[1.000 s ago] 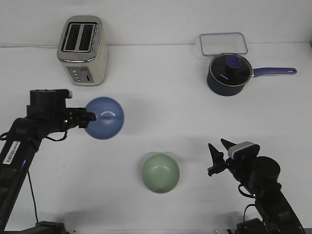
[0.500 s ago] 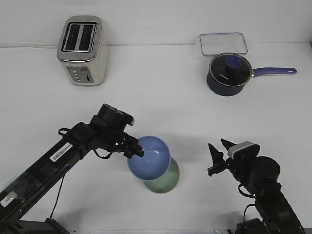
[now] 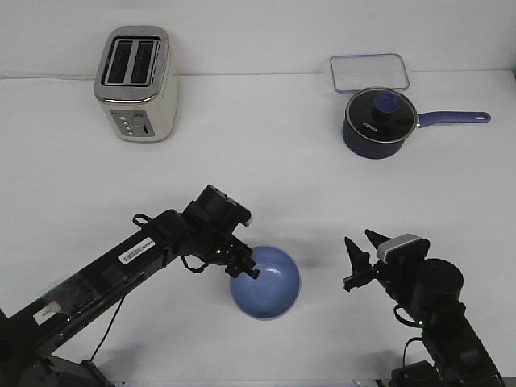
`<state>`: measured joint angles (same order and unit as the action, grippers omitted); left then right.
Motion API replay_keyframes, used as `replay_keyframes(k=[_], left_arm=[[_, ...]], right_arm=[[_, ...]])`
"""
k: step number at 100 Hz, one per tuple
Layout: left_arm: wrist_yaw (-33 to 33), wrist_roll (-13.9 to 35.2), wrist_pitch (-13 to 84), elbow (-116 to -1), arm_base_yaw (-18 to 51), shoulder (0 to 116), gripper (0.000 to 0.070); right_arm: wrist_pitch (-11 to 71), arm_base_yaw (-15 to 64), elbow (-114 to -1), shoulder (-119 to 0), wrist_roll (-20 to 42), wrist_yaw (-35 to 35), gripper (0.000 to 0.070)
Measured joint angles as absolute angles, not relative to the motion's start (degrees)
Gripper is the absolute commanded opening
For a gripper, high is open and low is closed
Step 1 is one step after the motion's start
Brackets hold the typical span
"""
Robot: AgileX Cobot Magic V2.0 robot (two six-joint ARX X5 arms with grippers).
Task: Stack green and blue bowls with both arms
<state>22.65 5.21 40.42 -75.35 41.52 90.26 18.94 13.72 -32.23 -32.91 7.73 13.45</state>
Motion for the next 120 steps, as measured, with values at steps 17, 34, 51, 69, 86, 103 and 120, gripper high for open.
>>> replay_keyframes(k=[17, 34, 51, 69, 86, 103, 120], left_arm=[[22.7, 5.1, 40.5, -75.4, 42.0, 91.0, 0.0016], [22.7, 5.0, 40.7, -75.4, 42.3, 91.9, 0.0378], [22.7, 4.7, 40.5, -75.4, 42.5, 91.7, 0.0499], [16.6, 4.3, 41.0, -79.0, 39.4, 87.9, 0.0499], [2.0, 3.5, 38.5, -82.3, 33.8, 78.3, 0.0496], [-8.3, 2.4, 38.0, -82.3, 25.9, 70.8, 0.0162], [-9.1, 0.9, 35.2, -77.3, 16.5, 62.6, 0.0013]], right_arm=[[18.9, 13.7, -32.2, -32.9, 7.7, 13.5, 0.033], [18.9, 13.7, -32.2, -32.9, 7.7, 13.5, 0.033], [18.9, 13.7, -32.2, -32.9, 7.7, 13.5, 0.033], [18.9, 13.7, -32.2, -32.9, 7.7, 13.5, 0.033], [18.9, 13.7, -32.2, -32.9, 7.7, 13.4, 0.033], [19.0, 13.7, -32.2, -32.8, 7.7, 10.8, 0.0316], [19.0, 13.7, -32.2, -29.9, 7.6, 7.2, 0.0003]])
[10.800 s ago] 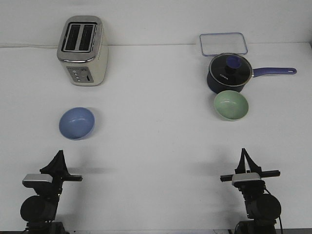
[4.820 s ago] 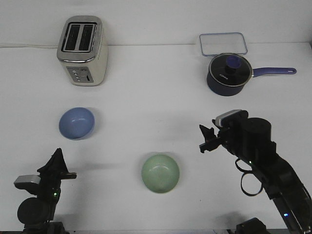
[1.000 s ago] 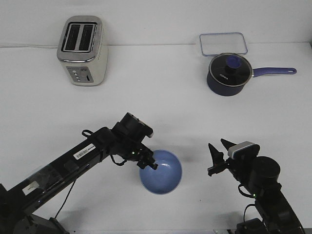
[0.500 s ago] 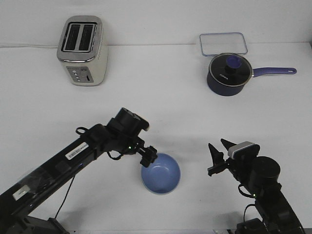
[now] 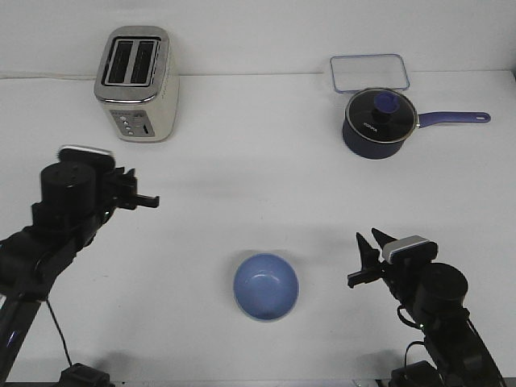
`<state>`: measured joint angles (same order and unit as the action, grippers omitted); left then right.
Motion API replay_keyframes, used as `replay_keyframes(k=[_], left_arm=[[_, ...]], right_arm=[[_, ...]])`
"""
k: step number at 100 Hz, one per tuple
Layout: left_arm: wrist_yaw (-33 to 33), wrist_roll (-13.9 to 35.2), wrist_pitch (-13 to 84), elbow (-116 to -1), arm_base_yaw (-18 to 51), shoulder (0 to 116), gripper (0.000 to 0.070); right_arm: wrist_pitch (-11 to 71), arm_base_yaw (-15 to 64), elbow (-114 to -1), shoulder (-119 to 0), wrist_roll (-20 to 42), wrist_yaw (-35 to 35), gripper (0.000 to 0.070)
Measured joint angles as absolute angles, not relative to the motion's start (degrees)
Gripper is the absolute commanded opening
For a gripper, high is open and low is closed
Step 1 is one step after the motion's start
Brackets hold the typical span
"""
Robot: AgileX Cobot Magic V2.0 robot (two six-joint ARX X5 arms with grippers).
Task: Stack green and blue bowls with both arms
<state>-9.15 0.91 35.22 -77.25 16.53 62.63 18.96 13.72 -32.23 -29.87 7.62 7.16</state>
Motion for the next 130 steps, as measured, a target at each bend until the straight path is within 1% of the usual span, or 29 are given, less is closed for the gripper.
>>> replay_keyframes(k=[14, 25, 38, 46, 59, 81, 130], left_arm=[[-9.1, -0.8, 25.6, -64.8, 9.6, 51.7, 0.0013], [-8.9, -3.2, 14.0, -51.1, 5.4, 41.0, 0.0012], [-7.2, -5.8, -2.0, -34.9, 3.6, 29.0, 0.0012], [-7.1, -6.5, -8.4, -28.2, 3.3, 24.0, 0.0013], [-7.2, -6.0, -6.8, -26.3, 3.2, 22.8, 0.0015], [-7.1, -3.7, -6.9, -26.3, 3.2, 22.1, 0.0015], [-7.1, -3.5, -6.9, -26.3, 3.2, 22.2, 0.0015]], right_arm=[[18.4, 13.7, -31.3, -24.4, 7.2, 3.6, 0.0003], [17.4, 13.7, -28.6, -18.6, 6.6, 0.8, 0.0003], [12.9, 13.7, -26.6, -13.7, 5.1, -1.3, 0.0003], [12.2, 13.7, -26.6, -13.4, 4.6, -3.4, 0.0003], [12.6, 13.7, -26.5, -13.4, 4.4, -6.1, 0.0003], [12.6, 13.7, -26.5, -13.4, 4.3, -6.2, 0.0003], [12.6, 13.7, -26.5, -13.4, 4.3, -6.2, 0.0003]])
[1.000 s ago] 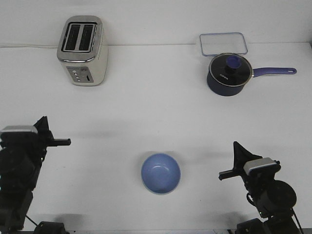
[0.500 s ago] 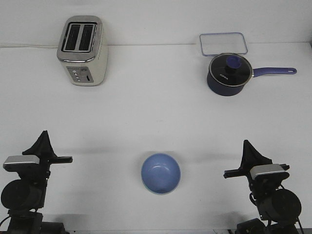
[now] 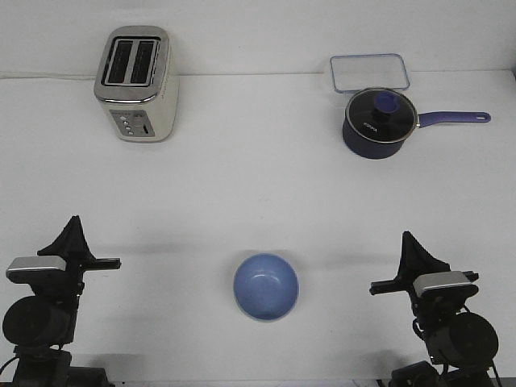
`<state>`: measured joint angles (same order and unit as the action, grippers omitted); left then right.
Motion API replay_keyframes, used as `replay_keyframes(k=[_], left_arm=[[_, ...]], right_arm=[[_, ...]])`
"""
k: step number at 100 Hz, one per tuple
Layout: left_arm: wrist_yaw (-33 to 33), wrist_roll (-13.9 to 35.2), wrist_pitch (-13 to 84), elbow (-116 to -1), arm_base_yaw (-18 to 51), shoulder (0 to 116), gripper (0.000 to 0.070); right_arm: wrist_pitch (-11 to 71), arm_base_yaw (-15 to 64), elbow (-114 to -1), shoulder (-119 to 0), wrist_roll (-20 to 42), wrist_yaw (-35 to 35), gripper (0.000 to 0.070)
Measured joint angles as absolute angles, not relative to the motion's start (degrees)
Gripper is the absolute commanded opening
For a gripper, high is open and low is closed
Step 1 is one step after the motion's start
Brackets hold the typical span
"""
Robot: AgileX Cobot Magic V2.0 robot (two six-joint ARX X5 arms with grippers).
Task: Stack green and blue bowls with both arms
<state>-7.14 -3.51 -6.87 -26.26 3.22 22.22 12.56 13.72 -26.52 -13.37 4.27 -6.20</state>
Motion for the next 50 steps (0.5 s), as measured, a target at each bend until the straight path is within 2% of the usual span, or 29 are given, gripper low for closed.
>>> replay_keyframes(k=[19, 31, 50], left_arm=[[-5.4, -3.7, -5.9, -24.0, 1.9, 19.0, 0.0015], [0.7, -3.8, -3.5, -16.4, -1.1, 13.3, 0.0014], [1.3, -0.2, -1.9, -4.3, -3.1, 1.7, 0.0015]], right_arm=[[12.6, 13.7, -26.5, -13.4, 4.3, -6.2, 0.0003], [12.6, 13.7, -26.5, -13.4, 4.3, -6.2, 0.0003], [12.6, 13.7, -26.5, -13.4, 4.3, -6.2, 0.0003]])
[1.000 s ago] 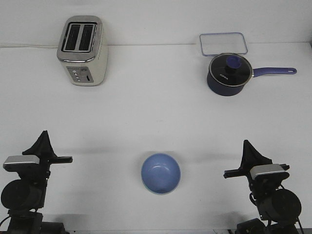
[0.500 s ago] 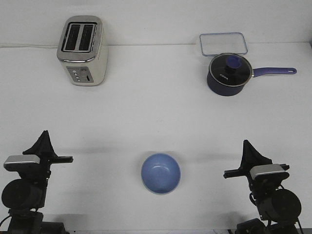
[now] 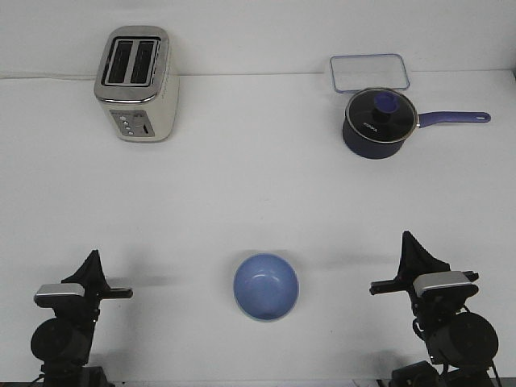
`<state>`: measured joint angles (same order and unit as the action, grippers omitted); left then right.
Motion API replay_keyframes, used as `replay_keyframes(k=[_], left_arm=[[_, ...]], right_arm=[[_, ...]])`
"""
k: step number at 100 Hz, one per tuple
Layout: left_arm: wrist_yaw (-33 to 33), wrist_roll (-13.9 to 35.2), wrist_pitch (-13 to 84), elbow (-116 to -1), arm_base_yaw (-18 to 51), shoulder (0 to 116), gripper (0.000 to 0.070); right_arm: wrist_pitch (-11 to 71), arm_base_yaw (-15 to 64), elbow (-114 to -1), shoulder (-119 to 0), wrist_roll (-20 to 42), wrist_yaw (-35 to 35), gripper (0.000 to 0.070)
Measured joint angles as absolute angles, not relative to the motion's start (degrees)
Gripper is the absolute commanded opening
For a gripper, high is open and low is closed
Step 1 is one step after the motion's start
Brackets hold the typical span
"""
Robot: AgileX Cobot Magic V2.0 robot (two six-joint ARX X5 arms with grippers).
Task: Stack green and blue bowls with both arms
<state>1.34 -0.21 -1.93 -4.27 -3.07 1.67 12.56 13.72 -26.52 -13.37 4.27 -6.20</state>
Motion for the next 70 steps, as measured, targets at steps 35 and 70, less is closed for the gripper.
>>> replay_keyframes(k=[35, 70], left_arm=[[1.5, 2.5, -3.0, -1.9, -2.8, 0.3, 0.0015], [1.4, 2.5, -3.5, -1.9, -2.8, 0.3, 0.0014]], right_arm=[[12.6, 13.7, -26.5, -13.4, 4.3, -6.2, 0.0003], [12.6, 13.7, -26.5, -13.4, 4.3, -6.2, 0.0003]])
